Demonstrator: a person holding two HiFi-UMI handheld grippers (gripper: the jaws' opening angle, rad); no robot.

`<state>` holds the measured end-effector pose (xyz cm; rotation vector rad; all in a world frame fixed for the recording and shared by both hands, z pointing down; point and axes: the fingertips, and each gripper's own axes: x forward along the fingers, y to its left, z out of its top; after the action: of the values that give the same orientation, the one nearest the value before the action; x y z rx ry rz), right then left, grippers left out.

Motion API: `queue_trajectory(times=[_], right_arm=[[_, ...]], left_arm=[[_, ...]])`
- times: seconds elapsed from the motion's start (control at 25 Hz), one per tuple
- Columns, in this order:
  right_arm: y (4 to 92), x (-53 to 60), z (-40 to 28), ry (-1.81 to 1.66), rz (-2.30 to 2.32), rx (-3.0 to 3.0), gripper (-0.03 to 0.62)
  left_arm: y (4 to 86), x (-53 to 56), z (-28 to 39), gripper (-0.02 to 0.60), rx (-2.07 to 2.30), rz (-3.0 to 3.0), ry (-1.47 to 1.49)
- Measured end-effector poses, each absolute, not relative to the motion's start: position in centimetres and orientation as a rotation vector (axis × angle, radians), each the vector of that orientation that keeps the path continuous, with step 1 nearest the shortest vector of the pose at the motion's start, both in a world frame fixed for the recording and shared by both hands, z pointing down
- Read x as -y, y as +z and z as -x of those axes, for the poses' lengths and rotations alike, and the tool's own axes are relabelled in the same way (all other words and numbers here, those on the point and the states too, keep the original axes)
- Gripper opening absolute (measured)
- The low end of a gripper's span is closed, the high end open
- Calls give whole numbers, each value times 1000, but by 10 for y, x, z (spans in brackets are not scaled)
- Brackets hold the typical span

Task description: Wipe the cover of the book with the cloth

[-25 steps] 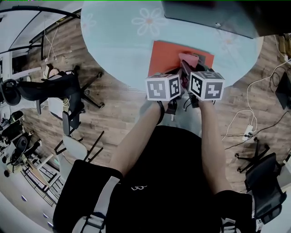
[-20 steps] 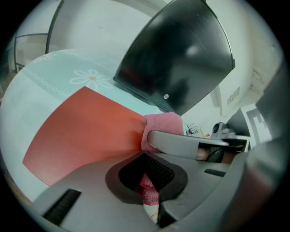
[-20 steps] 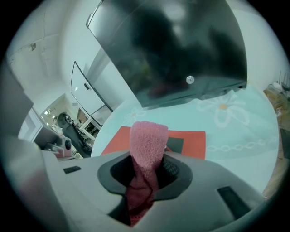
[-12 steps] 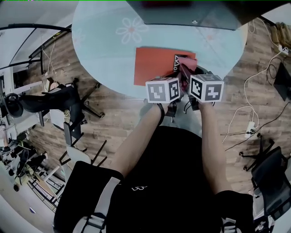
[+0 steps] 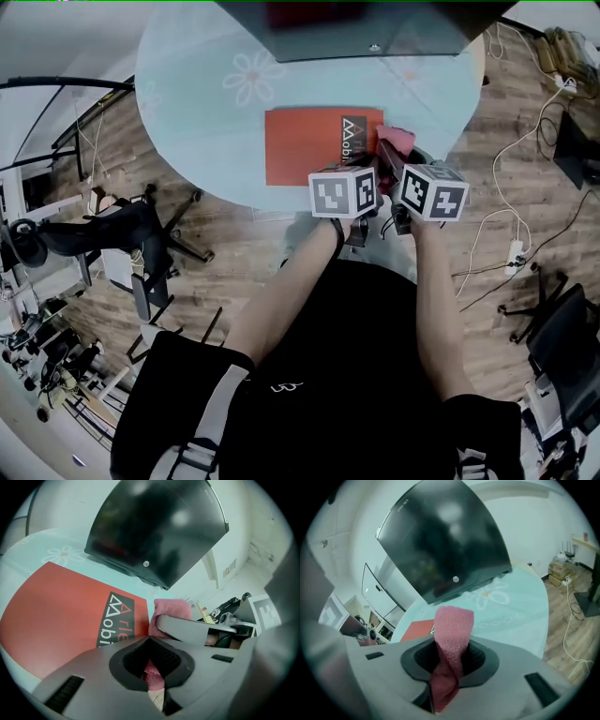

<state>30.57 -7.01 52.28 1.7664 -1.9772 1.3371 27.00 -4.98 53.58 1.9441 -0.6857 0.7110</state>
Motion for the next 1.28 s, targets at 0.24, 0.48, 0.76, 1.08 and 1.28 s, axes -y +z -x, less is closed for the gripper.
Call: queue_trajectory(times=[0.24,0.48,0.76,1.08,1.28], right_arm=[[499,51,-301,1363,-1854,2042,100],[472,66,-254,1386,-1812,2119,100],[478,75,-130,1420,-1583,2209,100],[503,89,-66,1509,-1441,2173,100],[526,99,-69,1436,-1463,2065,100]], left_arm=[[519,44,-256,14,610,-1972,643],[507,71,-184,14,680,-1872,489],[514,85,-86,14,761,-1791,424],[525,84,-28,14,804,-1724,378],[531,88,-33,14,774,-1742,388]])
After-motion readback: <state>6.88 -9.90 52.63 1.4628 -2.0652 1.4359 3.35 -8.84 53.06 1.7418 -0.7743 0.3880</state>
